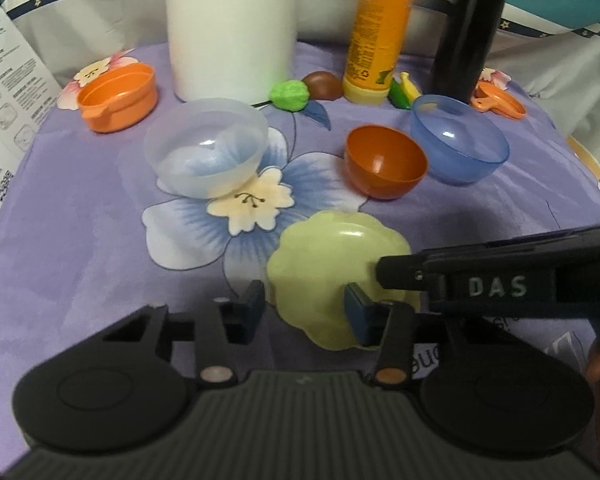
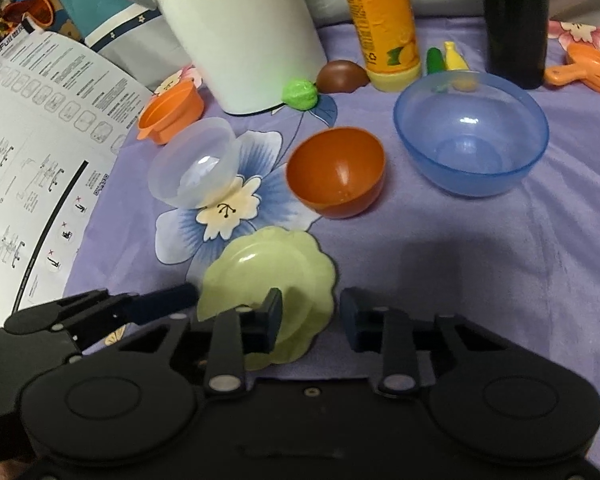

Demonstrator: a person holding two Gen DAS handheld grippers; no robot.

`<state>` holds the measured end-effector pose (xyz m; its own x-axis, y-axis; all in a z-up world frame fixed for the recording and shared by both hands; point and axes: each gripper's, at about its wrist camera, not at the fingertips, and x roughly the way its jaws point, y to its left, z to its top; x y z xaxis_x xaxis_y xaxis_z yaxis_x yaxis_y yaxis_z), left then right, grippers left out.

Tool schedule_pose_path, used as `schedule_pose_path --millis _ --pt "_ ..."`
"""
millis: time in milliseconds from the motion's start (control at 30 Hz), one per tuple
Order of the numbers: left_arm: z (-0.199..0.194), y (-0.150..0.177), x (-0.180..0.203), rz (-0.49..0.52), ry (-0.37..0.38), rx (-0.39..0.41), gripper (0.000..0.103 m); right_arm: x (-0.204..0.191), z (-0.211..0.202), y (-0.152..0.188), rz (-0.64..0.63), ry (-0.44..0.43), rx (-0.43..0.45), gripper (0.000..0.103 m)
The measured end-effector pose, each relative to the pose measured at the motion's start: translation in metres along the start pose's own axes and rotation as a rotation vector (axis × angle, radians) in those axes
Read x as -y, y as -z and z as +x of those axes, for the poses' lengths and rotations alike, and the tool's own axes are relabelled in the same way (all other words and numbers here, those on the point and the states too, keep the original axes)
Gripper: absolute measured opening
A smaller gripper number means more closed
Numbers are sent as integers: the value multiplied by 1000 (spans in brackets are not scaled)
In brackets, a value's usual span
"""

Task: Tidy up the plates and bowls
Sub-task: 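Move the right gripper to the yellow scalloped plate and grasp its rim, then carry the yellow plate onto the green plate and open the right gripper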

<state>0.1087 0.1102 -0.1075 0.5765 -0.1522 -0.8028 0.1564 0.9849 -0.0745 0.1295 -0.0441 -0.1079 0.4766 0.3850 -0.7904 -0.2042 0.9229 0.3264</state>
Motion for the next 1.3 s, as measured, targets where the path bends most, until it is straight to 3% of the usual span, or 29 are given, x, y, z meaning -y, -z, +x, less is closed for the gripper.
schedule_pose_path --millis 367,500,800,1300 --pt "2 -1 3 1 -15 16 42 -8 7 -2 -44 22 24 32" --pt "0 0 3 -17 -32 14 35 -9 6 -1 -38 32 20 30" --pt "-12 0 8 -24 -58 -9 30 -9 -7 6 12 26 17 29" --pt "-85 8 17 11 -55 16 30 -26 -69 21 27 -3 32 29"
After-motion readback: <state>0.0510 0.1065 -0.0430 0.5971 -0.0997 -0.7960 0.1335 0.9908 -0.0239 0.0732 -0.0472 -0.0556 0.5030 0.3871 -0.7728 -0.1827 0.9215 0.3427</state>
